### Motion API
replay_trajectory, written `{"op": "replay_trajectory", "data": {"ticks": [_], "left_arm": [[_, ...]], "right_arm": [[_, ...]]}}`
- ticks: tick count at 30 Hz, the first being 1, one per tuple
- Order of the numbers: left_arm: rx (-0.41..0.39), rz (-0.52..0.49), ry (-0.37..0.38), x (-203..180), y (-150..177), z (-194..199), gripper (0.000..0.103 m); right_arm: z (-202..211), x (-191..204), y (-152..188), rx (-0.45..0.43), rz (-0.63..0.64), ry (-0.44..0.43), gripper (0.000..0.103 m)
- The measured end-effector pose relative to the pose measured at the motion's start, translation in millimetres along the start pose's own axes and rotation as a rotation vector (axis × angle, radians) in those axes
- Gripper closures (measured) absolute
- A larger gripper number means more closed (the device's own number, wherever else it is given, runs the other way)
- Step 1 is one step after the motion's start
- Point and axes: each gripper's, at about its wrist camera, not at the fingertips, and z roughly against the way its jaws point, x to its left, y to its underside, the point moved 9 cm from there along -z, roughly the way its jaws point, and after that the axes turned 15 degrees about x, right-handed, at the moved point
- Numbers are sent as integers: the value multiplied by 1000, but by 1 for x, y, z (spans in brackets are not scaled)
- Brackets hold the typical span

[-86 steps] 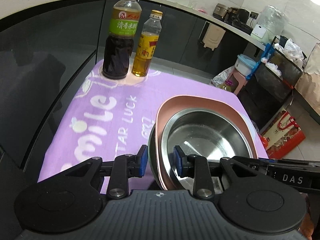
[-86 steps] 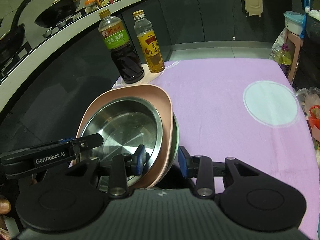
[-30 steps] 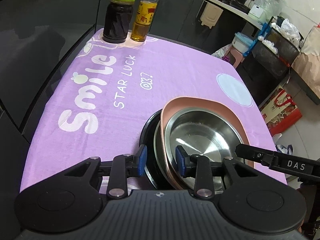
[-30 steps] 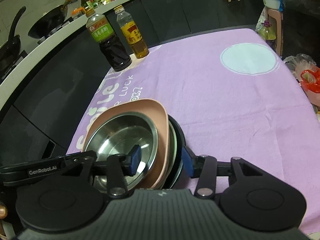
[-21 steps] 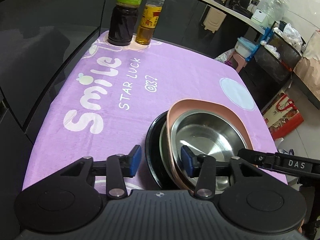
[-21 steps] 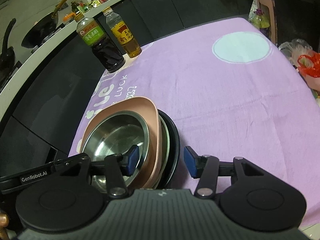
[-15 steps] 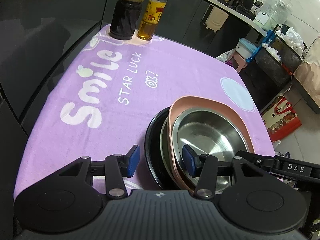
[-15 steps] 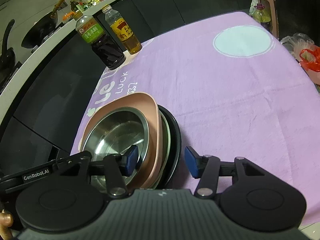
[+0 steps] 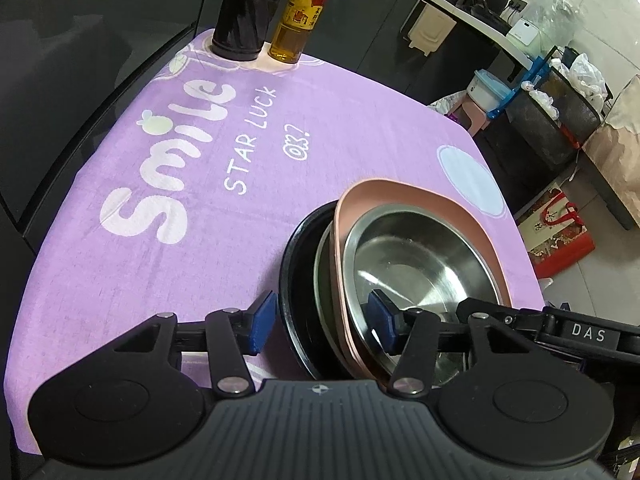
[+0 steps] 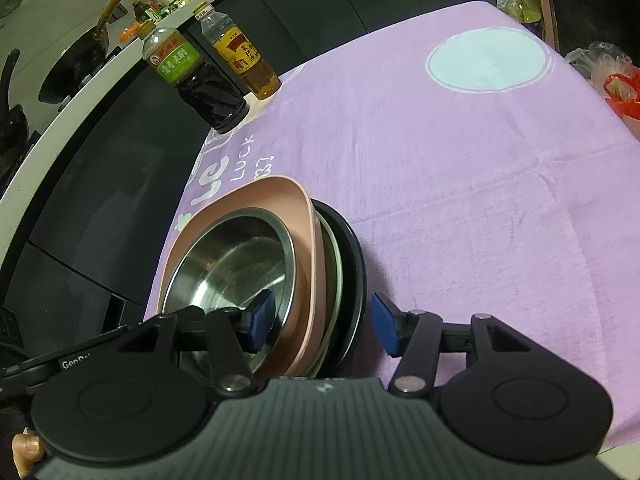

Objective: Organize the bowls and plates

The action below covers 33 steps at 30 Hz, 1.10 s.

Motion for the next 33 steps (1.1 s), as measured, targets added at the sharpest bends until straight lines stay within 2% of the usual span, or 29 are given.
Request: {"op": "replay_trajectory", "data": {"ticks": [9,23,30,33], "left_arm": [[-9,15,9,2,-4,-7,44],[26,31,36,2,-4,-8,46],[12,46,67,4,-4,-1,46],[33,45,55,4,-1,-5,46]], "right_arm": [[-7,-3,-5,6,-5,1,47],[-7,-1,-6,25,12,-9,47],[1,-4,-12,-12,-11,-26,47],[1,-4,-12,-10,-12,-26,47]]}}
